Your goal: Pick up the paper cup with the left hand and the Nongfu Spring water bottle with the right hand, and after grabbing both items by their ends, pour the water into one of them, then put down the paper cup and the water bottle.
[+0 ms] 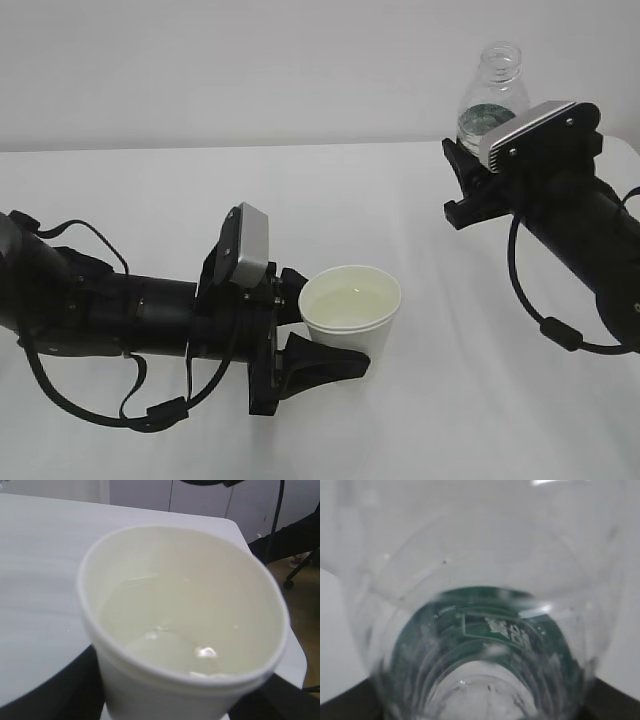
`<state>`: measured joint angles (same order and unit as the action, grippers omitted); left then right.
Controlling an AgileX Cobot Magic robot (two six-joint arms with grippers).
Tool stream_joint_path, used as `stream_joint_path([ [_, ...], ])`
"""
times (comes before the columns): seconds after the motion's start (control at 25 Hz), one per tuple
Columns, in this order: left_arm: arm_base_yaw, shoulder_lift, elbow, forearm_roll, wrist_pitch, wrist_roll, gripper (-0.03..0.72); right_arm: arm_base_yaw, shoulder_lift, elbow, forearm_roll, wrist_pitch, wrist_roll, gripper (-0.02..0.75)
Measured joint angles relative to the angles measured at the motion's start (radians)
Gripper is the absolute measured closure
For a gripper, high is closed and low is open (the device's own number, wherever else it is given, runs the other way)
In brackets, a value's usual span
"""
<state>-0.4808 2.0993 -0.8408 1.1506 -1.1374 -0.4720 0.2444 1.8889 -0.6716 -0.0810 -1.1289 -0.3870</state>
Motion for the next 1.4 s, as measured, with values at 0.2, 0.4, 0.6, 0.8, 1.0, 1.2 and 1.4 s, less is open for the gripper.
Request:
stream_joint_path([
  [0.2, 0.000, 0.000, 0.000, 0.000, 0.000, 0.000, 0.214, 0.000, 0.000, 0.000, 0.048, 0.000, 0.025, 0.283],
  [0.4, 0.000, 0.000, 0.000, 0.000, 0.000, 0.000, 0.214, 0.000, 0.000, 0.000, 0.118, 0.000, 0.036, 0.283],
  [0.6, 0.000, 0.000, 0.000, 0.000, 0.000, 0.000, 0.214, 0.000, 0.061, 0.000, 0.133, -0.004, 0.038, 0.283],
  [0.8, 0.000, 0.000, 0.000, 0.000, 0.000, 0.000, 0.214, 0.000, 0.109, -0.004, 0.139, -0.002, 0.046, 0.283],
  [1.0, 0.000, 0.000, 0.000, 0.000, 0.000, 0.000, 0.214, 0.000, 0.133, -0.013, 0.174, -0.002, 0.061, 0.283],
  [1.2, 0.000, 0.000, 0.000, -0.002, 0.000, 0.000, 0.214, 0.000, 0.140, -0.013, 0.200, -0.002, 0.101, 0.283],
  [1.4, 0.000, 0.000, 0.000, -0.002, 0.000, 0.000, 0.214, 0.000, 0.143, -0.013, 0.235, -0.002, 0.131, 0.283],
])
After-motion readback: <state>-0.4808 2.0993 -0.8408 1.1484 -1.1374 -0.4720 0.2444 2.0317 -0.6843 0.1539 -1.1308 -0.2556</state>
